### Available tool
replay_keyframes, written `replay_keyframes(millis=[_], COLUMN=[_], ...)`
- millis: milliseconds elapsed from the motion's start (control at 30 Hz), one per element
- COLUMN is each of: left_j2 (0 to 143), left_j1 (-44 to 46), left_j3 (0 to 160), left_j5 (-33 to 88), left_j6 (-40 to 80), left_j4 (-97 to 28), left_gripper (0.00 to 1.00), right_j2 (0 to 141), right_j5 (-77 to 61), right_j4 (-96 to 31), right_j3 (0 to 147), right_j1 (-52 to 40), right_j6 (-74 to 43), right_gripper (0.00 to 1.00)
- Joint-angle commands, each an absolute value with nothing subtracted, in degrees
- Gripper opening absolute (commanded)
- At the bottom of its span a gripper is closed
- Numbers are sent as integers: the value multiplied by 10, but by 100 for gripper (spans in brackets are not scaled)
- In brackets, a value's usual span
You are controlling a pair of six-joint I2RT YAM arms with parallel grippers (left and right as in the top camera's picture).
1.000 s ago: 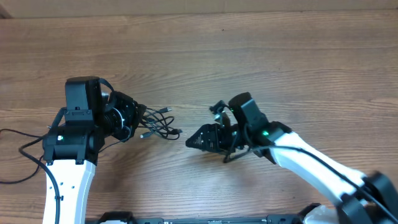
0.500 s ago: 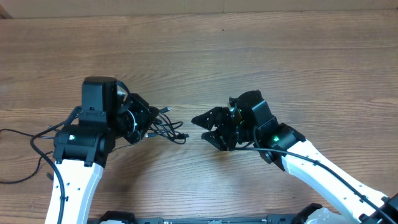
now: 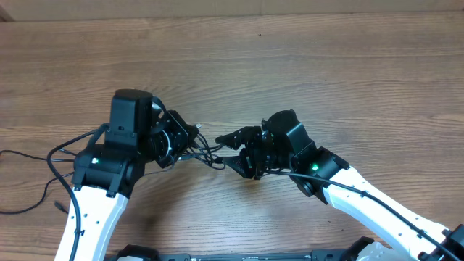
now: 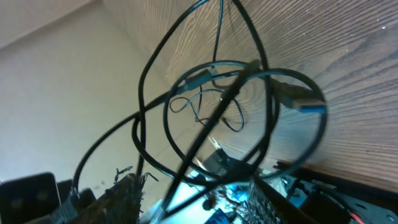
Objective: Untangle cables
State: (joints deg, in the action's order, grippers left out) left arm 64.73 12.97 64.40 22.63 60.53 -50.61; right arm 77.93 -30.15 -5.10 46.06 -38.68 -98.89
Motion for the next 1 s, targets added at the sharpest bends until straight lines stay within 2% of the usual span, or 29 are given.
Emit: replay_keyframes(millis=[0, 167, 267, 367, 433, 633, 700, 800, 967], left_j2=[645, 645, 645, 645, 645, 645, 645, 644, 644], left_j1=[145, 165, 177, 194, 195, 194, 186, 149, 93], left_j3=[650, 650, 650, 650, 650, 650, 650, 650, 650], left_j5=[225, 226, 232, 236, 228, 106, 73, 34, 27], left_j6=[591, 609, 620, 620, 619, 617, 617, 615, 595], left_j4=[-496, -488, -486, -474, -473, -486, -488, -489, -493], left_gripper=[4, 5, 4, 4, 4, 4, 4, 4, 4], right_j2=[775, 775, 775, 775, 775, 771, 766, 752, 736], right_j5=[-290, -289, -288, -283, -277, -227, -191, -51, 57], right_j4=[-46, -44, -33, -22, -33, -72, -138, -322, -453], right_j3=[462, 462, 462, 462, 462, 462, 462, 462, 462], right_j1=[-390, -390, -389, -390, -389, -389, -389, -384, -370], right_j6=[-1029, -1070, -1082, -1082, -1055, -801, -781, -784, -793], right_gripper=[52, 46, 38, 21, 4, 4, 4, 4, 4])
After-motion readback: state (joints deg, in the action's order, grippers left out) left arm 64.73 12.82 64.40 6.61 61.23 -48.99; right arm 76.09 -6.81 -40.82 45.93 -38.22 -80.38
